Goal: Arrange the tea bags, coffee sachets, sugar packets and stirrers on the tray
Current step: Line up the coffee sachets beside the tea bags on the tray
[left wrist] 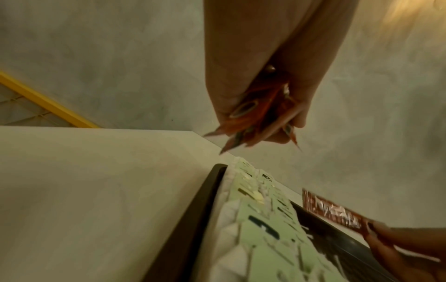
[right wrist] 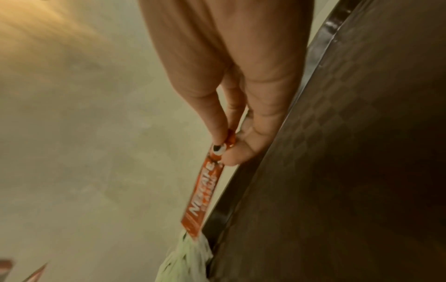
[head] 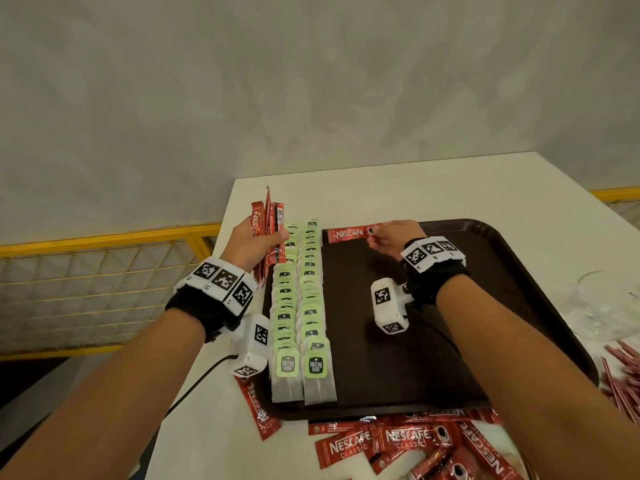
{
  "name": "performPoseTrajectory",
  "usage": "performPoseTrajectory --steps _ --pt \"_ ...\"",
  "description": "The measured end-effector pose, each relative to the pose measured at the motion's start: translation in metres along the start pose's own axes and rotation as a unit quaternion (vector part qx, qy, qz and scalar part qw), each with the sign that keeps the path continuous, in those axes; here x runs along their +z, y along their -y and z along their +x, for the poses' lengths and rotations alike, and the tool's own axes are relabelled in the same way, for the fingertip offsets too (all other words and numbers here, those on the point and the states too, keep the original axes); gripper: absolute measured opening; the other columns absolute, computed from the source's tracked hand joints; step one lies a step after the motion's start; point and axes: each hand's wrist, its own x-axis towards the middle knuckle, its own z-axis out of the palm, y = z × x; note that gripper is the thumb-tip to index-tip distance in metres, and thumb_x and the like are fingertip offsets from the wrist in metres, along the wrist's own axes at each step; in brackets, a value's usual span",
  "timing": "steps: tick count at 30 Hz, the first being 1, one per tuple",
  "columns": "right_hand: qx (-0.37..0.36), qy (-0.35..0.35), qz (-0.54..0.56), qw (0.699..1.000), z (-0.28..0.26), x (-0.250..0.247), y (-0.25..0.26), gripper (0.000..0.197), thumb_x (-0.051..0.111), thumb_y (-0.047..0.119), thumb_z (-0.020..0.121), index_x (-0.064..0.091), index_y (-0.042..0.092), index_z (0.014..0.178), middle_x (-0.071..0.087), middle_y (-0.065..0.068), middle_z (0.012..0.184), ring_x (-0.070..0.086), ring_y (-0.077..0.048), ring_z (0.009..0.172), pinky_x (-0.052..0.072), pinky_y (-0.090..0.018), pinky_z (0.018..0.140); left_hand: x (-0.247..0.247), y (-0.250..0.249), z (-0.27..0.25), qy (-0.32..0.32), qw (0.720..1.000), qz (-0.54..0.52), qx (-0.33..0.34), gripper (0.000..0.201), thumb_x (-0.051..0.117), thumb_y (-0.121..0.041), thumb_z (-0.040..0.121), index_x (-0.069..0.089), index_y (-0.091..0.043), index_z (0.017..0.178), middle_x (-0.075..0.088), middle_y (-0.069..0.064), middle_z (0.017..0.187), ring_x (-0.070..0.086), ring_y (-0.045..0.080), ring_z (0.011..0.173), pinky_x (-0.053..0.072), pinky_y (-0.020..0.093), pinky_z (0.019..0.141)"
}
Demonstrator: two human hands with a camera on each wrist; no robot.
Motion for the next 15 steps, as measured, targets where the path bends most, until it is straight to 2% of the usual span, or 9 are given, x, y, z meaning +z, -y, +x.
performPoseTrajectory --steps 2,3,5,9,11,13,15 --pt "0.016 -0.031 -0.035 0.999 0.009 -0.003 -0.001 0.006 0.052 -0.002 0.092 0.057 -0.004 0.088 0.055 -0.01 0.073 0.057 -0.017 0.068 0.054 -0.033 0.086 -0.005 0.004 0.002 -0.004 1.0 -0.007 -0.008 0.029 0.074 -0.015 0.078 0.06 -0.018 0.103 0.067 0.009 0.107 0.063 0.026 0.1 0.047 0.048 0.097" --pt "0.014 -0.045 -0.074 0.996 0.014 -0.004 -0.003 0.007 0.053 -0.001 0.092 0.058 -0.005 0.09 0.055 -0.009 0.071 0.056 -0.016 0.065 0.052 -0.036 0.09 -0.007 0.006 0.003 -0.003 1.0 -0.01 -0.01 0.03 0.074 -0.016 0.078 0.059 -0.018 0.104 0.066 0.009 0.108 0.063 0.026 0.101 0.047 0.048 0.097" --pt "-0.003 -0.071 -0.145 0.987 0.024 -0.003 -0.008 0.012 0.055 0.002 0.091 0.06 -0.006 0.1 0.056 -0.008 0.069 0.056 -0.017 0.064 0.053 -0.04 0.091 -0.01 0.007 0.002 0.003 1.0 -0.015 -0.011 0.029 0.073 -0.016 0.079 0.059 -0.02 0.104 0.066 0.01 0.11 0.063 0.027 0.102 0.046 0.048 0.098" --pt "-0.032 -0.096 -0.256 0.961 0.035 0.002 -0.01 0.021 0.063 0.011 0.087 0.066 0.002 0.106 0.058 -0.003 0.07 0.06 -0.02 0.081 0.053 -0.039 0.09 -0.015 0.008 -0.001 0.012 0.999 -0.04 -0.01 0.032 0.072 -0.015 0.08 0.059 -0.018 0.11 0.066 0.01 0.11 0.063 0.027 0.103 0.047 0.048 0.098" --pt "-0.038 -0.092 -0.299 0.949 0.04 0.004 -0.008 0.023 0.065 0.014 0.086 0.066 0.005 0.107 0.059 -0.003 0.076 0.057 -0.02 0.084 0.052 -0.033 0.085 -0.018 0.009 -0.003 0.009 0.999 -0.048 -0.01 0.032 0.071 -0.014 0.081 0.059 -0.017 0.111 0.065 0.009 0.108 0.062 0.026 0.103 0.046 0.048 0.098" --pt "-0.036 -0.086 -0.335 0.938 0.044 0.008 -0.008 0.024 0.065 0.016 0.086 0.067 0.006 0.108 0.061 -0.005 0.087 0.056 -0.019 0.085 0.05 -0.029 0.075 -0.02 0.011 -0.004 0.006 0.999 -0.049 -0.012 0.026 0.07 -0.013 0.081 0.059 -0.02 0.104 0.065 0.008 0.108 0.061 0.026 0.103 0.045 0.047 0.099" --pt "-0.037 -0.083 -0.362 0.928 0.045 0.013 -0.007 0.024 0.065 0.017 0.087 0.067 0.006 0.108 0.06 -0.006 0.09 0.055 -0.018 0.085 0.046 -0.024 0.063 -0.022 0.013 -0.005 0.002 0.999 -0.05 -0.013 0.024 0.07 -0.012 0.081 0.058 -0.023 0.099 0.064 0.009 0.11 0.06 0.026 0.105 0.045 0.047 0.1"
